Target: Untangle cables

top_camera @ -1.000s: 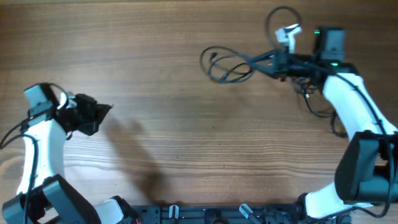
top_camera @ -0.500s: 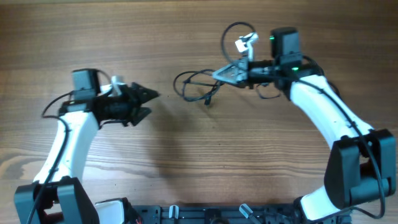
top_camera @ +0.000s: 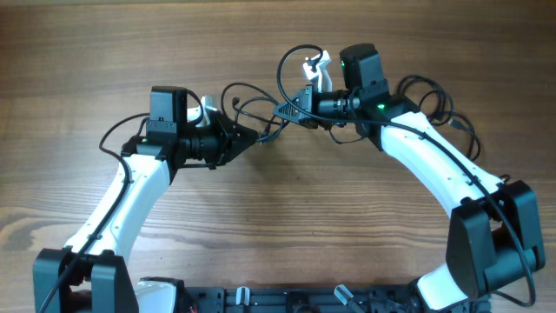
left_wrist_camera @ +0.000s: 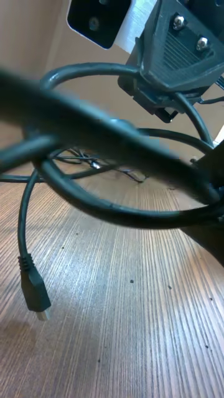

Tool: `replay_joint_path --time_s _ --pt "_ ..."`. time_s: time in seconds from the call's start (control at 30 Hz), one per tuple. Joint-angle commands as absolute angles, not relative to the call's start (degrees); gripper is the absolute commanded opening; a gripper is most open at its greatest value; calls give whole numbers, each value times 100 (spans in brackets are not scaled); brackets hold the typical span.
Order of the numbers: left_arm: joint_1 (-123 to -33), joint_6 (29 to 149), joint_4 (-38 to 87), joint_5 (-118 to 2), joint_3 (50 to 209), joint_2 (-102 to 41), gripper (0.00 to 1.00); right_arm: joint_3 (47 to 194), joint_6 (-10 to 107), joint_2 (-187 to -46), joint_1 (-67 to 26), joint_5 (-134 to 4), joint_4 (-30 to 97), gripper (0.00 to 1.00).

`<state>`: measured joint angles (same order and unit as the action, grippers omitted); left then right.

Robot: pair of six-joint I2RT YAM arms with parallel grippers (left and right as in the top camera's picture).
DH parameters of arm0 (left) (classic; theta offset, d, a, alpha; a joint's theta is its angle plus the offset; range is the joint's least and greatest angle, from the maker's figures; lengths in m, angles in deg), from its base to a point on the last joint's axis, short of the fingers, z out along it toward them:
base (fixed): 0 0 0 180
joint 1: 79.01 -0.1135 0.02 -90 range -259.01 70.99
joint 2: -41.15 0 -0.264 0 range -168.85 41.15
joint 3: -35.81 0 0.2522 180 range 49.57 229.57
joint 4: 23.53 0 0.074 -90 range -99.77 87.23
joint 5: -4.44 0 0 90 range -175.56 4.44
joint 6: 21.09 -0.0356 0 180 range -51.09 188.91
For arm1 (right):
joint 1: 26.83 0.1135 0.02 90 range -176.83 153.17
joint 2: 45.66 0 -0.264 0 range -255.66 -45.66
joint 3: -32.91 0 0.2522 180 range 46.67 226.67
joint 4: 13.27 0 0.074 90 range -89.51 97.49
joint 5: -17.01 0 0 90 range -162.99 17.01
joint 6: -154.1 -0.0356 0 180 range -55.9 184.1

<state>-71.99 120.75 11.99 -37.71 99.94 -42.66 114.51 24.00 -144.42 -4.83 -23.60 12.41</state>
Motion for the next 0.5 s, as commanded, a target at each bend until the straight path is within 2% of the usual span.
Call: replay_joint_path --time_s 0.0,0.13,0.23,0.27,0.3,0.33,0.37,0.4,0.47 --pt "-7146 12038 1183 -3720 10005 -4308 16 11457 2367 -14328 -453 -2655 1209 4" --pt "-7151 12033 1183 -3764 10005 -4308 17 11457 2479 -14328 -455 -2719 1207 4" --pt "-7168 11872 1183 -3764 10005 -4308 9 11457 2512 -14328 -457 -2821 1213 4" --pt "-7186 11858 1188 -3766 10005 -4308 11 11457 2512 -14328 -470 -2826 1207 4" --pt "-7218 11834 1203 -3762 10005 -4308 22 11457 2512 -14328 -488 -2824 1209 4" --pt "-7264 11819 1212 -3760 10005 -4308 43 11457 2507 -14328 -510 -2819 1209 4" --pt "-7290 11819 1232 -3760 10005 -4308 56 11457 2509 -14328 -516 -2819 1209 4" --pt "-7319 11817 1258 -3760 10005 -4308 56 11457 2509 -14328 -516 -2819 1209 4" --pt "-7360 11769 1301 -3806 10005 -4308 50 11457 2507 -14328 -516 -2817 1209 4"
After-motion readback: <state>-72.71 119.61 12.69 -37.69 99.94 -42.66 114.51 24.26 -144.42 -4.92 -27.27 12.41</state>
